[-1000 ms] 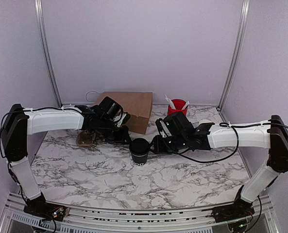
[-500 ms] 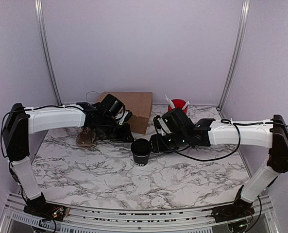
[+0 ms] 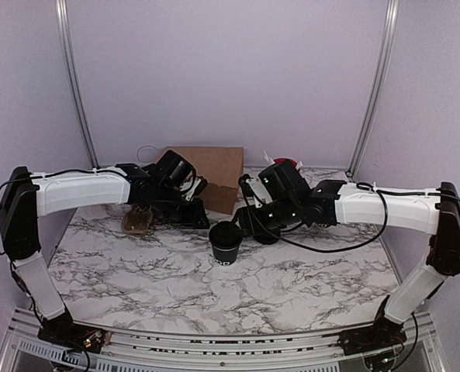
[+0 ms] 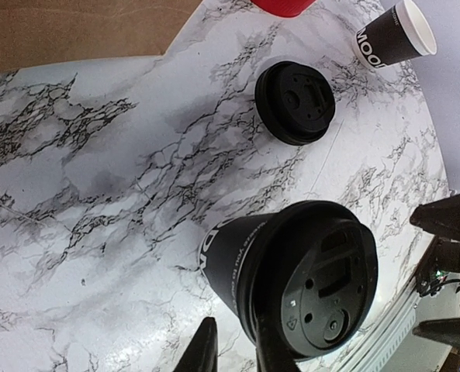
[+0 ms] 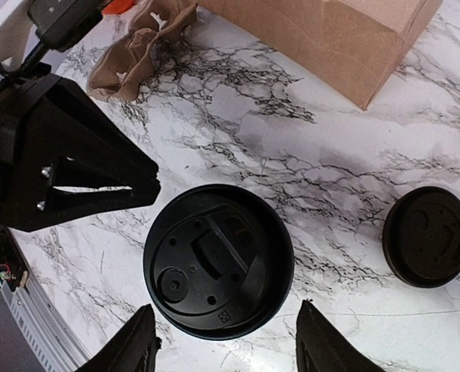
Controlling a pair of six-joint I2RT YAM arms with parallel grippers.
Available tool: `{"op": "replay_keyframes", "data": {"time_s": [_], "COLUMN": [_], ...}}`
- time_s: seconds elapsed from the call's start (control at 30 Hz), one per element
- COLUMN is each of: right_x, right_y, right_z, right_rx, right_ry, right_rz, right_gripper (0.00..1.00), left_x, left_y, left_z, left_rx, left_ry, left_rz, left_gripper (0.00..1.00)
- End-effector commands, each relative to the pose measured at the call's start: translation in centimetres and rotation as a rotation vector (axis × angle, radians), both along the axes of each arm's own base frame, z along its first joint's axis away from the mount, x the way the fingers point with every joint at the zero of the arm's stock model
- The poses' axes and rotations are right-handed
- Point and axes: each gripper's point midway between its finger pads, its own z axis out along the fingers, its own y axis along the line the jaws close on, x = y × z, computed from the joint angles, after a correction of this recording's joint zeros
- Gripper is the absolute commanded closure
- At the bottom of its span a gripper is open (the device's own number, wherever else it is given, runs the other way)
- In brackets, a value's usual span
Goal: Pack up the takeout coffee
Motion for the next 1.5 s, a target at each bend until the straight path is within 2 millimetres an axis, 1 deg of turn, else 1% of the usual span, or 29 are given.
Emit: {"op": "replay_keyframes", "data": {"time_s": [0.0,0.03,0.07,0.17,0.3,0.43,0.8,0.97,1.13,1.3,1.4,1.47], "right_x": [1.3,2.4,2.9,3.6,3.4,3.2,2.7,2.7,2.7,2.6,2.8,3.0], "right_y": [-0.1,-0.8,-1.2,-1.5,-1.2,-1.2,-0.7,-1.1,-1.4,-1.5,-2.0,-2.5], "right_z": [1.1,1.2,1.2,0.9,-0.4,-1.5,-3.2,-3.8,-3.4,-2.2,-1.5,-1.5], "right_rx": [0.048,0.067,0.083,0.124,0.131,0.137,0.172,0.168,0.188,0.211,0.216,0.211], "right_ry": [0.002,0.006,0.014,0.048,0.091,0.127,0.180,0.190,0.181,0.160,0.137,0.129], "right_rz": [0.005,-0.023,-0.037,-0.045,-0.035,-0.046,-0.032,-0.055,-0.073,-0.075,-0.099,-0.120], "right_gripper": [0.42,0.42,0.43,0.48,0.51,0.53,0.57,0.59,0.60,0.60,0.60,0.60], "left_x": [-2.5,-2.9,-3.2,-3.9,-4.3,-4.5,-4.3,-4.2,-4.2,-4.1,-4.0,-3.9], "left_y": [0.9,0.9,0.9,0.7,0.1,-0.3,-1.0,-1.1,-1.1,-1.1,-1.1,-1.1], "left_z": [0.6,0.5,0.4,0.4,0.8,0.4,-0.7,-1.0,-1.4,-1.6,-1.6,-1.6], "left_rx": [0.001,-0.001,-0.005,-0.026,-0.046,-0.048,-0.041,-0.040,-0.034,-0.028,-0.026,-0.023], "left_ry": [0.024,0.026,0.030,0.042,0.039,0.044,0.053,0.057,0.063,0.064,0.059,0.053], "left_rz": [-0.023,-0.026,-0.027,-0.035,-0.045,-0.049,-0.051,-0.048,-0.048,-0.046,-0.046,-0.046], "left_gripper": [0.82,0.82,0.82,0.82,0.82,0.82,0.83,0.83,0.83,0.83,0.83,0.83]}}
